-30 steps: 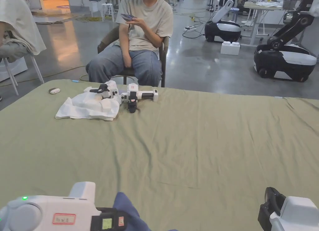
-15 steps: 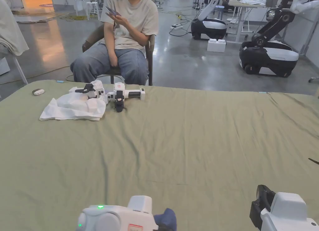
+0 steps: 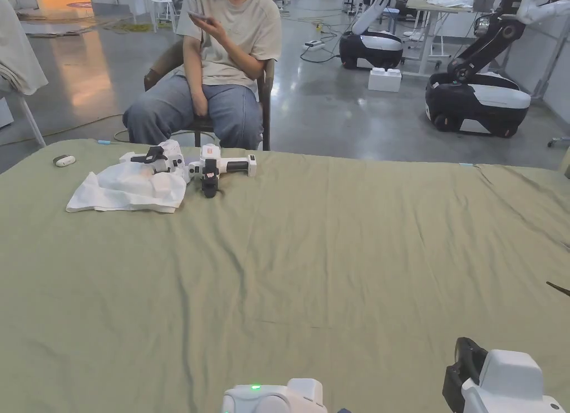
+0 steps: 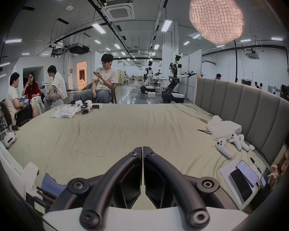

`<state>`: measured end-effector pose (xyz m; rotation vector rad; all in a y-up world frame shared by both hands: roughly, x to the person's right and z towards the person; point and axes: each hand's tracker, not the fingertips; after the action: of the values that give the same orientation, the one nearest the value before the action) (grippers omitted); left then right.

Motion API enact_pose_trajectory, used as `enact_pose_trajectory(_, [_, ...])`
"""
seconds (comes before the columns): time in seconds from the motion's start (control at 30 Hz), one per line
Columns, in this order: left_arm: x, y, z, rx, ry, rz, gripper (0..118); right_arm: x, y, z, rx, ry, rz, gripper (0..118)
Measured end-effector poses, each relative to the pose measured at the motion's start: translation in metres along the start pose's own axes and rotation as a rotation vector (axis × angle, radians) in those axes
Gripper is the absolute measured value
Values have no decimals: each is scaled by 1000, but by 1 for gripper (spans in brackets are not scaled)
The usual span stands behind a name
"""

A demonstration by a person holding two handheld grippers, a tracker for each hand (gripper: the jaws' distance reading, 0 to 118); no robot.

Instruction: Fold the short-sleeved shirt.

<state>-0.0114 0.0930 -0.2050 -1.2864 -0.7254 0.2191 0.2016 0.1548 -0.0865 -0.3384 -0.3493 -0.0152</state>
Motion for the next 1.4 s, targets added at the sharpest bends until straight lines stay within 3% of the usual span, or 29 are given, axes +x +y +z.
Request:
enact_pose_trajectory(0.1, [-5,1,21,47,-108,35,64,2,-1,1,2,-3,2,0])
enact_pose_trajectory(0.17, [-8,1,37,78,-106,21,67,4,-1,1,0,-6,2,0])
enact_pose_trajectory(0.27, [-12,-2,53,132,-111,-9,59,6,0,2,2,-10,-2,0])
enact_pose_trajectory(0.4, [-24,-5,46,135,-115,-30,14,7,1,2,5,-13,-4,0])
enact_pose_trajectory(0.5, [-30,-11,23,85,-94,-18,5,6,0,2,3,-13,2,0])
enact_pose_trajectory(0.77, [-49,-30,-44,71,-128,2,2,3,-7,-1,-14,-12,3,0])
enact_pose_trajectory(1.07, [-40,-23,17,253,-94,-100,2,-1,2,0,20,-13,3,0])
enact_pose_trajectory(1.23, [-37,-5,72,523,146,-248,1,-14,11,-9,51,0,18,0])
enact_pose_trajectory(1.4, [-39,8,124,814,334,-310,1,-28,30,-13,105,9,16,0])
